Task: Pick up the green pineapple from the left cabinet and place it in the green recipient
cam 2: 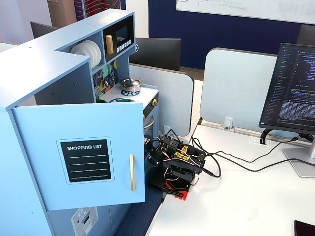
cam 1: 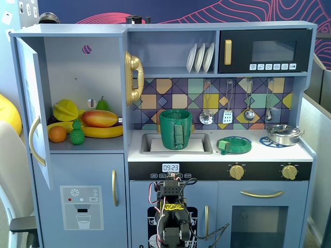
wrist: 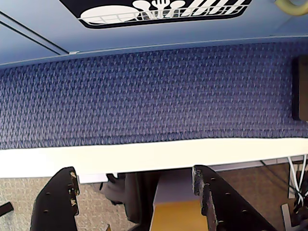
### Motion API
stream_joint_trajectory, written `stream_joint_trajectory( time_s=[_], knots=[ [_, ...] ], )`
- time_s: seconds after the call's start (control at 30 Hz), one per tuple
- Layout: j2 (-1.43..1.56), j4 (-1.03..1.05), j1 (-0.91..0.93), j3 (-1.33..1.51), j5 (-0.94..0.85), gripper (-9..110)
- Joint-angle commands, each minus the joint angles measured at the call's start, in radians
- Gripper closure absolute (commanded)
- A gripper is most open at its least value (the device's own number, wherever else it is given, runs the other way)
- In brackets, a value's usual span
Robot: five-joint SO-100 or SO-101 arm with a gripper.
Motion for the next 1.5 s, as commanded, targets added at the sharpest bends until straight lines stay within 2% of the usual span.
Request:
stream_joint_trajectory(
  time_s=[0.0, 0.3, 0.37, 0.47, 0.67, 0.9, 1.13, 1.47],
  knots=[
    [-0.054, 0.141, -0.126, 0.009, -0.005, 100],
    [-0.055, 0.138, -0.140, 0.009, -0.012, 101],
    [-0.046, 0.100, -0.158, 0.009, 0.037, 101],
    [-0.046, -0.044, -0.216, 0.000, 0.054, 101],
    [-0.117, -0.531, -0.482, -0.023, 0.095, 101],
    [-0.288, -0.951, -0.692, -0.091, -0.049, 100],
    [-0.474, -1.152, -0.769, -0.287, -0.086, 96],
    [-0.643, -1.339, -0.764, -0.499, -0.069, 88]
  ],
)
